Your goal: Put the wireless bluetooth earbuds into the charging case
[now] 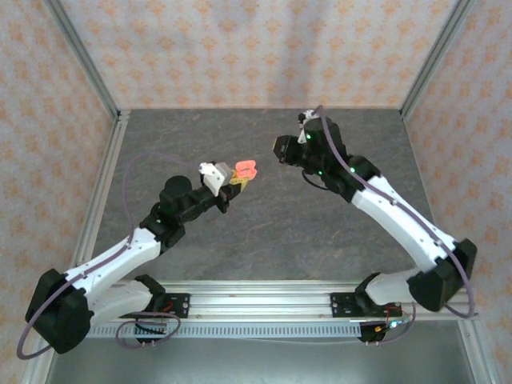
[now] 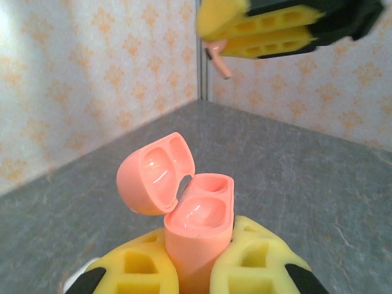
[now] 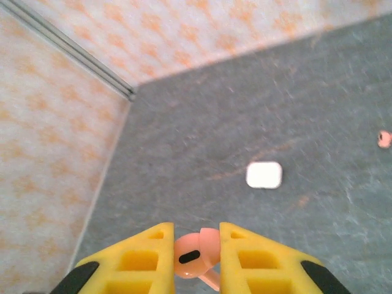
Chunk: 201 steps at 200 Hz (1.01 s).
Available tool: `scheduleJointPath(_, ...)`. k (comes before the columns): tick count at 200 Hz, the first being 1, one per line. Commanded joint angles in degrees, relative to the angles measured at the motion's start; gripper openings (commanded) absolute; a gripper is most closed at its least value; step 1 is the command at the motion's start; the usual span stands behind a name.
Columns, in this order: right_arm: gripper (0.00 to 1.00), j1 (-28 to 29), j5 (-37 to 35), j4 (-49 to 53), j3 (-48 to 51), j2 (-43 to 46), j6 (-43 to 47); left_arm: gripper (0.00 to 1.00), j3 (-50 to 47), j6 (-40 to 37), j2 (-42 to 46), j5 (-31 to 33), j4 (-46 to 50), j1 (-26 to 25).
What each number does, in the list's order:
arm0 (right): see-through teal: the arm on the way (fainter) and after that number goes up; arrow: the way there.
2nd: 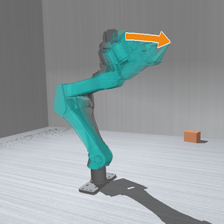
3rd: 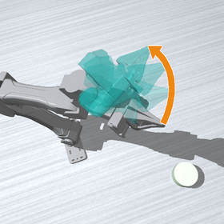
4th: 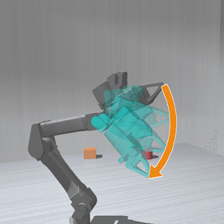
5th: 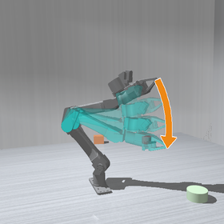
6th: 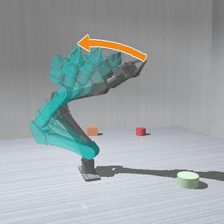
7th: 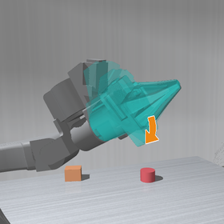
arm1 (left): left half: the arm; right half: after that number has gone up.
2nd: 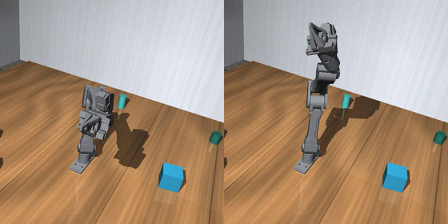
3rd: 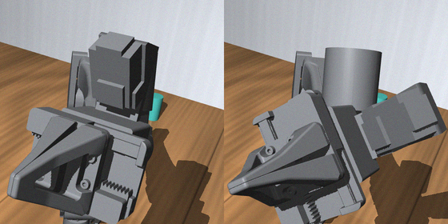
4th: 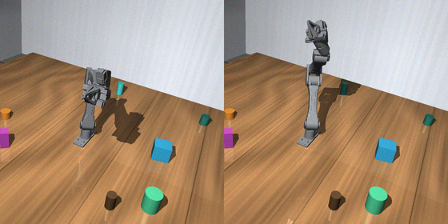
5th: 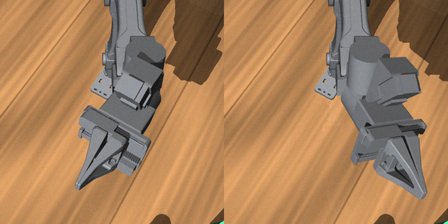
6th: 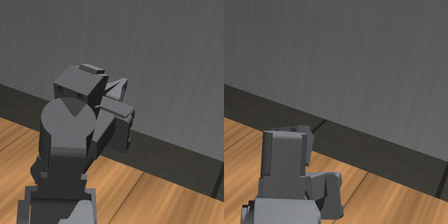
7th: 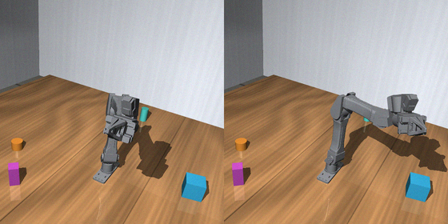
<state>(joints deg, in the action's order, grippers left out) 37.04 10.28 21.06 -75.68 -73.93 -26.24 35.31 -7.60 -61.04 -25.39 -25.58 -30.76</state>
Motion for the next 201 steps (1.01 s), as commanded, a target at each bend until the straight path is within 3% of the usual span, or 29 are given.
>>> scheduleJointPath(1, 0.2, 1.17, -2.91, -11.0, 5.0, 4.19, -3.94, 0.0, 3.36, -1.14, -1.89, 1.33, -7.09, -0.54)
scheduleJointPath(78, 0.2, 2.58, 5.51, -30.03, 12.97, 4.91, -17.36, 0.0, 5.46, 2.91, -5.58, 5.36, -10.74, -2.13)
scheduleJointPath(201, 0.2, 5.83, 8.16, -37.68, 13.83, 0.31, -24.44, 0.0, 6.29, 5.57, -6.64, 8.7, -11.58, -2.93)
